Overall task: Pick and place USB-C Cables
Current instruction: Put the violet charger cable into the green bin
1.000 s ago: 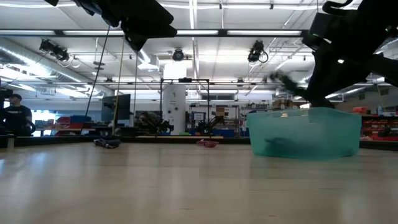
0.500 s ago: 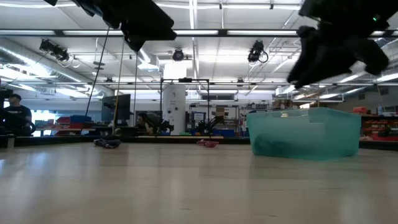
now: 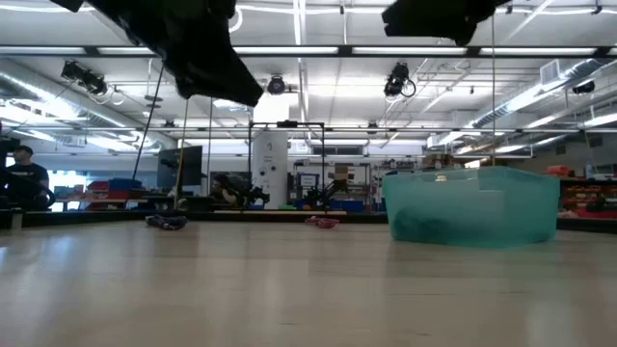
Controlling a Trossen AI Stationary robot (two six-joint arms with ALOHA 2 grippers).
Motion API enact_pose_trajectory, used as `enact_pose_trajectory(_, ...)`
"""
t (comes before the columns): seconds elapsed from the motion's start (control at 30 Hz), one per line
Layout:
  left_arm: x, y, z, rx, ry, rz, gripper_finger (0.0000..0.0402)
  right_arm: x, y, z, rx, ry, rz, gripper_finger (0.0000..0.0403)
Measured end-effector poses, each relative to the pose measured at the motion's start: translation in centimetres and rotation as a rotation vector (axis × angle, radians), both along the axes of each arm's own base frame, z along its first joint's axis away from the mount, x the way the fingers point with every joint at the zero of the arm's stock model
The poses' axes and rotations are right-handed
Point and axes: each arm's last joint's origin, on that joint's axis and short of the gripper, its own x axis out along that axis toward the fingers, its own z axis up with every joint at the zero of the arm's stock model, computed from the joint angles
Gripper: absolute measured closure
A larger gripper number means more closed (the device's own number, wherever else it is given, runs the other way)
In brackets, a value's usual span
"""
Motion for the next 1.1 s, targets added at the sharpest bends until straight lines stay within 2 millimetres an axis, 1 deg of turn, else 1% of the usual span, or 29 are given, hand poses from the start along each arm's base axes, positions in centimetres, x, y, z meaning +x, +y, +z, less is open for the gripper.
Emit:
enact_pose_trajectory(0.1,-0.7,0.9,-0.8,-0.013,0.04,0.196,0.0258,0.4,-0.7,0.4,0.044,-0.052,-0.036,0.025)
enact_pose_trajectory(0.17,-1.4,1.7,-1.5,-0.021,0.098,0.304,0.0258,0.7,-1.4,0.4,0.062,-0.064,-0.069,0.025)
enact_pose_trajectory(0.3,-2.9,3.7,-2.6,-0.052,0.233,0.477,0.0258,1.2,-3.3,0.4,0.062,-0.067,-0.138,0.0249)
enact_pose_trajectory(0.37,-3.2,4.5,-2.8,-0.056,0.274,0.523,0.0258,1.5,-4.3,0.4,0.07,-0.064,-0.147,0.0249)
enact_pose_trajectory(0.43,-3.3,5.1,-2.9,-0.064,0.287,0.536,0.0258,1.8,-5.4,0.4,0.087,-0.061,-0.134,0.0249)
enact_pose_trajectory(0.53,-3.0,5.8,-2.8,-0.064,0.306,0.512,0.0258,2.2,-6.6,0.4,0.12,-0.053,-0.08,0.0249)
enact_pose_trajectory(0.7,-2.9,7.7,-2.8,-0.032,0.34,0.522,0.0258,2.6,-7.8,0.6,0.133,-0.056,0.016,0.0249)
enact_pose_trajectory(0.8,-3.0,9.3,-2.8,-0.035,0.368,0.539,0.0258,2.7,-8.3,1.1,0.104,-0.101,0.036,0.0249)
enact_pose_trajectory(0.9,-3.0,11.0,-2.8,-0.083,0.366,0.543,0.0258,2.9,-8.8,1.9,0.056,-0.164,0.035,0.0249)
enact_pose_trajectory(1.03,-2.9,12.6,-2.6,-0.127,0.364,0.479,0.0258,2.9,-9.4,2.8,-0.034,-0.224,0.028,0.0249)
enact_pose_trajectory(1.1,-2.7,13.1,-2.6,-0.144,0.365,0.414,0.0258,2.9,-9.7,3.1,-0.077,-0.24,0.021,0.0249)
